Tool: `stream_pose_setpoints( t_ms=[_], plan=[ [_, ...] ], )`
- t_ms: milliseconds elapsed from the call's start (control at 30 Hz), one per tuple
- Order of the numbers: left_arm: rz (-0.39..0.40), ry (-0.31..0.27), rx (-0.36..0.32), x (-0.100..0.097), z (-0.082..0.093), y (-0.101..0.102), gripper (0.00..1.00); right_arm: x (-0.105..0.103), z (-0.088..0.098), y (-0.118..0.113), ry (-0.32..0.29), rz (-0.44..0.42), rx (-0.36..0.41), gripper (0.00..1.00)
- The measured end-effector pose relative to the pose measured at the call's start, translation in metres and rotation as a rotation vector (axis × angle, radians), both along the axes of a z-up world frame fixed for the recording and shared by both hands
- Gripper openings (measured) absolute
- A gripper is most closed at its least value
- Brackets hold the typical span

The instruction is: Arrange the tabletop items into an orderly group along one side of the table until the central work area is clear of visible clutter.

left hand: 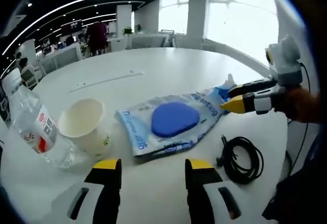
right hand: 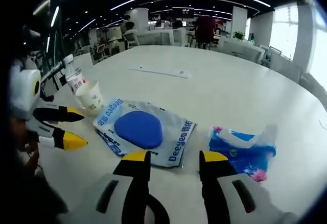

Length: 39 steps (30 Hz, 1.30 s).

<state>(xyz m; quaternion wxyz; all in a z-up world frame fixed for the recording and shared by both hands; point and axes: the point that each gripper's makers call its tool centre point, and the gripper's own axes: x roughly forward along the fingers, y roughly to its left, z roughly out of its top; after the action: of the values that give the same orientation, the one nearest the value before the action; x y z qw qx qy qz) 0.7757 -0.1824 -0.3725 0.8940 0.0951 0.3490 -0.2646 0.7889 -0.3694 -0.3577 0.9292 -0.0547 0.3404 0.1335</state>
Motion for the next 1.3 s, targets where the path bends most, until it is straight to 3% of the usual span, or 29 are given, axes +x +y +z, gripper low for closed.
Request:
stream_pose_setpoints(
  t_ms=[133, 600, 833, 1233, 1300],
  plan=[
    [-0.049, 0.045, -0.018, -0.012, -0.004, -0.011, 0.60, -0.013, -0.001, -0.001, 0.018, 0.016, -0.003, 0.39],
    [-0.194, 0.126, -0.057, -0.053, -0.009, -0.052, 0.64, -0.057, -0.016, -0.006, 0.081, 0.026, 0.000, 0.40],
    [-0.246, 0.180, -0.074, -0.071, -0.013, -0.075, 0.58, -0.067, -0.023, -0.004, 0.112, 0.025, 0.014, 0.37],
    [-0.231, 0.307, -0.162, -0.084, -0.026, -0.100, 0.46, -0.086, -0.042, -0.005, 0.183, 0.016, 0.032, 0.25],
    [-0.235, 0.317, -0.165, -0.084, -0.028, -0.103, 0.39, -0.090, -0.042, -0.006, 0.200, 0.003, 0.052, 0.21]
  ],
)
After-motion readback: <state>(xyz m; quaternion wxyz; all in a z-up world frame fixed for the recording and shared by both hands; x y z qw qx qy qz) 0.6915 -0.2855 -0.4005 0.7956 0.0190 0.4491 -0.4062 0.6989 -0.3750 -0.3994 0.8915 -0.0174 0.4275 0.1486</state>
